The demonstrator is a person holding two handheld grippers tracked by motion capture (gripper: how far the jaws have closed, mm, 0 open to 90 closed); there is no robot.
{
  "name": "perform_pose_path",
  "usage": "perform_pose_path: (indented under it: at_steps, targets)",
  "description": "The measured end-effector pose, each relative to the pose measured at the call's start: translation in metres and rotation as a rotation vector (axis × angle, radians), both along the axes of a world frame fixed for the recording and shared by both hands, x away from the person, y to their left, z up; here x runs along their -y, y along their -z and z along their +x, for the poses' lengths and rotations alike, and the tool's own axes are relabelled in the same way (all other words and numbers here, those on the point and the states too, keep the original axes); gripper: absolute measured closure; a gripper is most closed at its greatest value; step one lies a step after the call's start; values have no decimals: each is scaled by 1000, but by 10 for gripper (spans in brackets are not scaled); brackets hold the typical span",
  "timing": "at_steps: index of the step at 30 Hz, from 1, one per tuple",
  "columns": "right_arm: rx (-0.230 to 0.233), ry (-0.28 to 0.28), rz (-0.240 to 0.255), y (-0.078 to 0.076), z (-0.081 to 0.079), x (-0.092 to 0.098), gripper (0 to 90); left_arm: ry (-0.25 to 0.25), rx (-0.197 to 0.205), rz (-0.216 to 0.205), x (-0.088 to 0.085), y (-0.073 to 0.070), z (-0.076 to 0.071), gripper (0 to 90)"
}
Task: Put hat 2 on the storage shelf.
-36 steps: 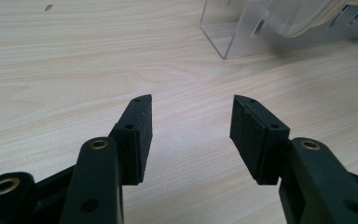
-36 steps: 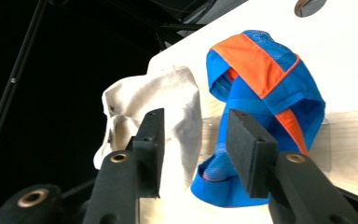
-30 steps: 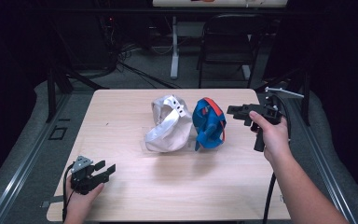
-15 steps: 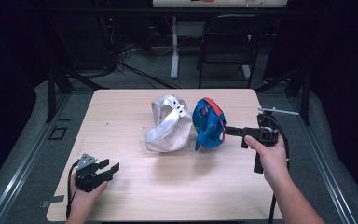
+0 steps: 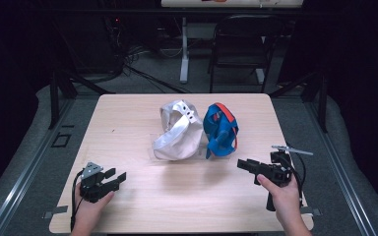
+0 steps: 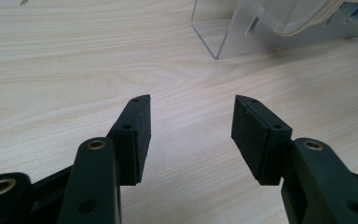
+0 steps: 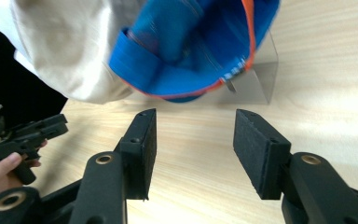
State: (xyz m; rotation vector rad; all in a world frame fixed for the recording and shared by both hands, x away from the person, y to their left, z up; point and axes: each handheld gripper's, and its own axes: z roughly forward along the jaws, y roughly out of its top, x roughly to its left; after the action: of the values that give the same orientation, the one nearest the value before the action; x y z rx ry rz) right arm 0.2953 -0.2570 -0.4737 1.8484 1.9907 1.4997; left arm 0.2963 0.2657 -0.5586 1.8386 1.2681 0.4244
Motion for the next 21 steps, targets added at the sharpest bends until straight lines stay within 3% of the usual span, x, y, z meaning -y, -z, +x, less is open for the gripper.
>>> perform_pose_path:
  at_steps: [8, 11, 14, 16, 21]
  targets:
    - [-6, -2, -47, 36, -12, 0, 493, -1, -1, -1, 1, 1, 0, 481]
    - [26, 5, -98, 45, -15, -3, 492, 3, -2, 1, 0, 1, 0, 481]
    - [63, 22, -99, 53, -19, -4, 487, 2, -2, -1, 0, 1, 0, 481]
    - [67, 27, -93, 59, -22, -5, 482, 3, 0, -3, 1, 1, 0, 481]
    - [72, 19, -129, 70, -23, -7, 473, 4, -1, -3, 1, 1, 0, 481]
